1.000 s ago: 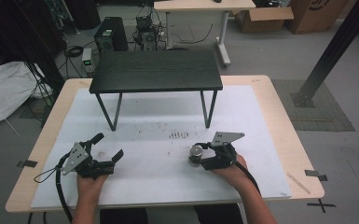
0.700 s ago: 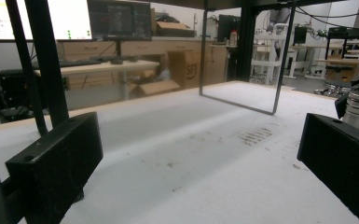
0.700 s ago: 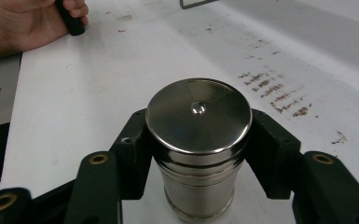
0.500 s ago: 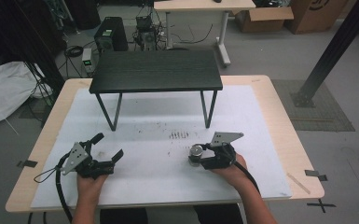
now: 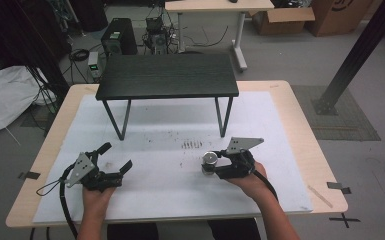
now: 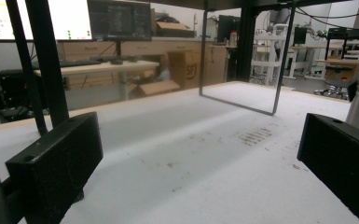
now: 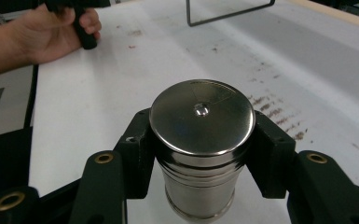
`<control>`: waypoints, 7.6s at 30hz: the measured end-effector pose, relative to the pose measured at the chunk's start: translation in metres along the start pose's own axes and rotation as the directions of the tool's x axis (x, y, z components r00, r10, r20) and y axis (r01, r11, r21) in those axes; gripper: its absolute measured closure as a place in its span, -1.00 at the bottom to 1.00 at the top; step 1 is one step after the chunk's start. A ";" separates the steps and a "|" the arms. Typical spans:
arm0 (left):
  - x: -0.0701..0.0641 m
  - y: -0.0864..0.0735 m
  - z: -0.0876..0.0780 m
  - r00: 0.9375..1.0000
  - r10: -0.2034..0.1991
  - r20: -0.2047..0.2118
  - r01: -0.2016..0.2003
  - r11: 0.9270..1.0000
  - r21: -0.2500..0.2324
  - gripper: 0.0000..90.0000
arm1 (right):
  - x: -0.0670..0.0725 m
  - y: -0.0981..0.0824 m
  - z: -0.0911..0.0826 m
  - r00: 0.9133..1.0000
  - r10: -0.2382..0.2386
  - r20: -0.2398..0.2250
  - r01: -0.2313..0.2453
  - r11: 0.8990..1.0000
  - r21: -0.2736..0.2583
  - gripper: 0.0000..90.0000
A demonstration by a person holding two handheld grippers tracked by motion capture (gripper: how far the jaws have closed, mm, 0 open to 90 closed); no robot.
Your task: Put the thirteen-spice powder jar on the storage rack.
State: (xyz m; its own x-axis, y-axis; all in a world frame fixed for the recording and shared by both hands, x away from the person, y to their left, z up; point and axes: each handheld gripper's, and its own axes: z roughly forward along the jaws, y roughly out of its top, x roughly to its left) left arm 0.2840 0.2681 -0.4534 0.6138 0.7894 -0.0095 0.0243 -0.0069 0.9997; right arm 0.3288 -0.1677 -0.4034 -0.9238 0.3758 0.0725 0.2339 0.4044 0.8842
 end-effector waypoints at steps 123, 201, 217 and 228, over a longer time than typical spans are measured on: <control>0.000 0.000 0.000 1.000 -0.004 0.001 0.004 1.000 0.001 -0.99 | -0.101 0.233 -0.001 0.983 0.079 0.168 -0.076 0.997 -0.023 0.09; 0.000 0.000 0.000 1.000 -0.004 0.001 0.004 1.000 -0.002 -0.99 | -0.086 0.202 -0.048 0.976 0.127 0.180 -0.096 0.981 -0.171 -0.77; 0.000 0.000 0.000 1.000 -0.004 0.001 0.004 1.000 -0.002 -0.99 | -0.071 0.186 -0.068 0.991 0.093 0.095 -0.061 0.955 -0.292 -0.92; 0.000 0.000 0.000 1.000 -0.005 0.001 0.005 1.000 -0.001 -0.99 | -0.056 0.175 -0.075 0.999 0.035 0.023 -0.024 0.927 -0.374 -0.99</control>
State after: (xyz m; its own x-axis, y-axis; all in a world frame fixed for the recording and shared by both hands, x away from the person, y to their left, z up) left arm 0.2839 0.2680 -0.4535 0.6147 0.7886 -0.0149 0.0269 -0.0021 0.9996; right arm 0.3985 -0.1804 -0.2185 -0.9077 0.4093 0.0928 0.1257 0.0543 0.9906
